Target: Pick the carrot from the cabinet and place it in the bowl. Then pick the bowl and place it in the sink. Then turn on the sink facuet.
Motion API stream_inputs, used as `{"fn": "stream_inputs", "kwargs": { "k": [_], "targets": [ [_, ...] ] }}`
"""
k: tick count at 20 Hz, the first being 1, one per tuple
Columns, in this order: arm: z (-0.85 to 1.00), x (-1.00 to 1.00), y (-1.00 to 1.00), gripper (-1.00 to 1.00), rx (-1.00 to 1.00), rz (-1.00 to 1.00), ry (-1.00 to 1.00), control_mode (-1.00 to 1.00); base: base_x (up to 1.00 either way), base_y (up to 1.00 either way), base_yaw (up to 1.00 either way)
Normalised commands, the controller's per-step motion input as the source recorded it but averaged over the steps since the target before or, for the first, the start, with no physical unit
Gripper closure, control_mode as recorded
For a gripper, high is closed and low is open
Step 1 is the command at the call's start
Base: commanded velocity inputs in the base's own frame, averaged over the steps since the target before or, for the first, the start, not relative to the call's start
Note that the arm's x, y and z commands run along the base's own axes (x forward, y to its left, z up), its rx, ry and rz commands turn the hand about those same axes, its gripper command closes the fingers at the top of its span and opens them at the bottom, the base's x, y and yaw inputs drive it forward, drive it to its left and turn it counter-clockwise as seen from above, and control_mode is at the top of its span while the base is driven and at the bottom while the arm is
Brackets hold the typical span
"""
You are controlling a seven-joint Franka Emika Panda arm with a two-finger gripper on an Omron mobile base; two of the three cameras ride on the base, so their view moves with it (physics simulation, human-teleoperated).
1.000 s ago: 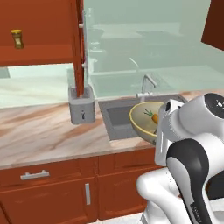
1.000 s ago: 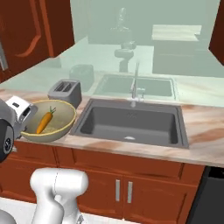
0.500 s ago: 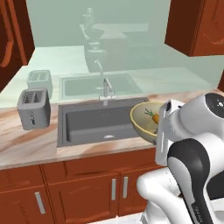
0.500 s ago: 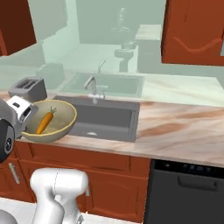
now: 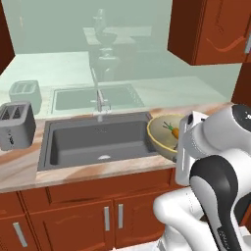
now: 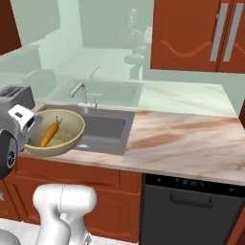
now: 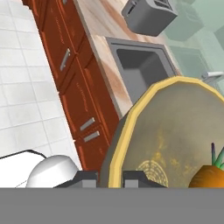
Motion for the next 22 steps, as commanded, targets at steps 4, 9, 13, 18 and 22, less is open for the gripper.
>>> {"fn": "stream_inputs", "kwargs": {
  "k": [4,9,13,18,22],
  "targets": [
    [0.00,0.00,0.00,1.00,0.00,0.00,0.00,1.00,0.53,0.00,0.00],
    [0.00,0.00,0.00,1.00,0.00,0.00,0.00,1.00,0.46,0.00,-0.03],
    [0.00,0.00,0.00,1.00,0.00,0.00,0.00,1.00,0.41,0.00,-0.06],
    [0.00,0.00,0.00,1.00,0.00,0.00,0.00,1.00,0.50,0.00,-0.06],
    [0.00,0.00,0.00,1.00,0.00,0.00,0.00,1.00,0.46,0.00,-0.04]
  ]
}}
